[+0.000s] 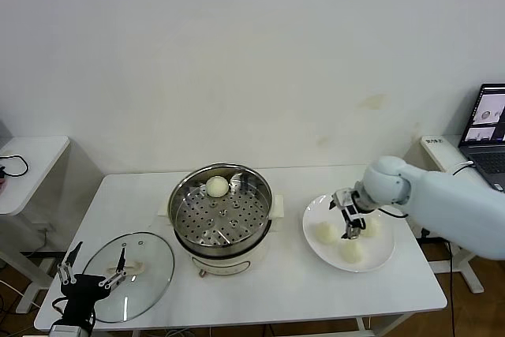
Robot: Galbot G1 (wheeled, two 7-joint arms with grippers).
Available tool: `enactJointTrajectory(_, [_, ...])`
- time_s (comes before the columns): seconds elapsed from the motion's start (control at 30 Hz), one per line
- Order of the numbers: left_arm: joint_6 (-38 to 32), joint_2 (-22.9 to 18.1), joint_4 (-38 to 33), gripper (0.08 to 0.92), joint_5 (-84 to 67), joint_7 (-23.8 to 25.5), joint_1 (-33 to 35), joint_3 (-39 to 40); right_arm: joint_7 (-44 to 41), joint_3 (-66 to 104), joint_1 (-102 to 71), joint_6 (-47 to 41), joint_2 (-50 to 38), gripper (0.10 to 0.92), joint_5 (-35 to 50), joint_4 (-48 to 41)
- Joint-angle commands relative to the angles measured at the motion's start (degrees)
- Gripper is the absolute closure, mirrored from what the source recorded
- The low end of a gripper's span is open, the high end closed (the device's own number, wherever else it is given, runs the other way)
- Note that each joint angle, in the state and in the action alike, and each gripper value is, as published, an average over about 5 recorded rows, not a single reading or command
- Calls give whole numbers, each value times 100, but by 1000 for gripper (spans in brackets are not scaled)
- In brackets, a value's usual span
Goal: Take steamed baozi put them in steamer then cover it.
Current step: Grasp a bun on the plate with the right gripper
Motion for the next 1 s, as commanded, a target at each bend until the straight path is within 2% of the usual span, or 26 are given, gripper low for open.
enactJointTrajectory(0.03, [-11, 6, 55, 177, 19, -3, -16, 7, -14, 243, -524, -83, 301, 203, -209, -453])
enactJointTrajectory(0.7, [-28, 20, 156, 177, 40, -10, -86, 1, 41, 636, -877, 8, 874, 206, -594, -1396])
enactJointTrajectory(0.8, [-27, 14, 153, 177, 43, -11, -94, 5, 33, 659, -881, 3, 886, 230, -576, -1435])
enactJointTrajectory(1.0, [-29, 6, 120, 177, 48, -13, -77, 3, -11, 707, -892, 13, 895, 346, -498, -1457])
